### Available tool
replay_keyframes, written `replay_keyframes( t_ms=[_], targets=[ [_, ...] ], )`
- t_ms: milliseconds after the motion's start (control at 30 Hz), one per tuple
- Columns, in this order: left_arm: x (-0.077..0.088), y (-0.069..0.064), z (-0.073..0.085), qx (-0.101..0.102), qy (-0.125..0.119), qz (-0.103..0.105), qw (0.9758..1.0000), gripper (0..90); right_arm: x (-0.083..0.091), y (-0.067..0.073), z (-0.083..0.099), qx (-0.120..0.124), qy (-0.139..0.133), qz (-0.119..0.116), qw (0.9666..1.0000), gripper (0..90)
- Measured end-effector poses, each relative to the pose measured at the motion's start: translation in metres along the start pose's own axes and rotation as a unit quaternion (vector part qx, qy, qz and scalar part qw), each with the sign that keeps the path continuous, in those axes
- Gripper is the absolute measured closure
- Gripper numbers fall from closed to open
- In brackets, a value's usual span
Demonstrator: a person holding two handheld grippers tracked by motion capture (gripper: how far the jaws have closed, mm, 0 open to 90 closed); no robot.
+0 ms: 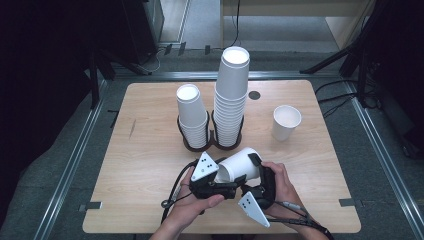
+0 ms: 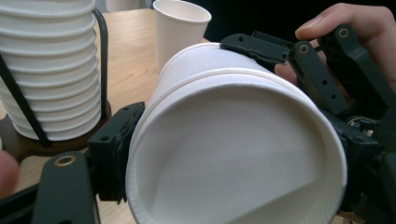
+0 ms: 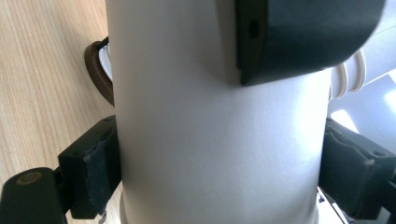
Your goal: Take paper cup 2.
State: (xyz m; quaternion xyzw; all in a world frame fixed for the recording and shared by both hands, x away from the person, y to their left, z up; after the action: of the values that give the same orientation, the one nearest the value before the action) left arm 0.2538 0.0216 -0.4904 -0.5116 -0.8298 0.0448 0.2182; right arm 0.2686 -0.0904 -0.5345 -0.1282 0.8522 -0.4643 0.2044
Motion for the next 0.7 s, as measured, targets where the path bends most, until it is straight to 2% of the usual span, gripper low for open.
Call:
replay_keyframes(
  t_ms=[133,200,300,400,600,700],
  targets=[
    [0.001,0.001,-0.001,0.002,-0.003,0.002,1.0,22.0,-0.001,-0.001,-0.001,-0.005,0.009,0.002,0.9999,7.5],
    [0.002,0.005,0.0,-0.008,-0.001,-0.018,0.9998,22.2,0.0,-0.002,-0.001,-0.018,0.017,-0.004,0.9997,3.1],
    [0.005,0.011,-0.001,0.001,-0.01,-0.02,0.9998,22.4,0.001,-0.003,0.0,-0.031,0.022,-0.011,0.9992,0.2],
    [0.007,0.014,-0.001,-0.006,-0.014,-0.024,0.9996,22.5,0.001,-0.006,-0.001,-0.036,0.016,-0.012,0.9992,0.0],
    [0.012,0.018,-0.005,-0.011,-0.037,-0.03,0.9988,22.5,0.004,-0.014,-0.004,-0.073,0.023,-0.003,0.997,0.0],
    [0.016,0.019,-0.008,-0.016,-0.049,-0.035,0.998,22.6,0.006,-0.019,-0.003,-0.105,0.033,0.0,0.9939,0.0]
  ],
)
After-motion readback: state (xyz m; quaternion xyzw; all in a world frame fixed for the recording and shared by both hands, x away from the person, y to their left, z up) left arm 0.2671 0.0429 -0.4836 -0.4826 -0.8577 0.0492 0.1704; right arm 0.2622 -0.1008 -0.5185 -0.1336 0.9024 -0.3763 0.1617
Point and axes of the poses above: each handheld gripper's, and its own axes: x roughly backward along the jaws, z roughly out of its underside, y roughly to its left, the point moved 6 cm from there along -x, roughly forward along the jaws, and after that the axes turned 15 degrees about z, right-handed, at the moved point
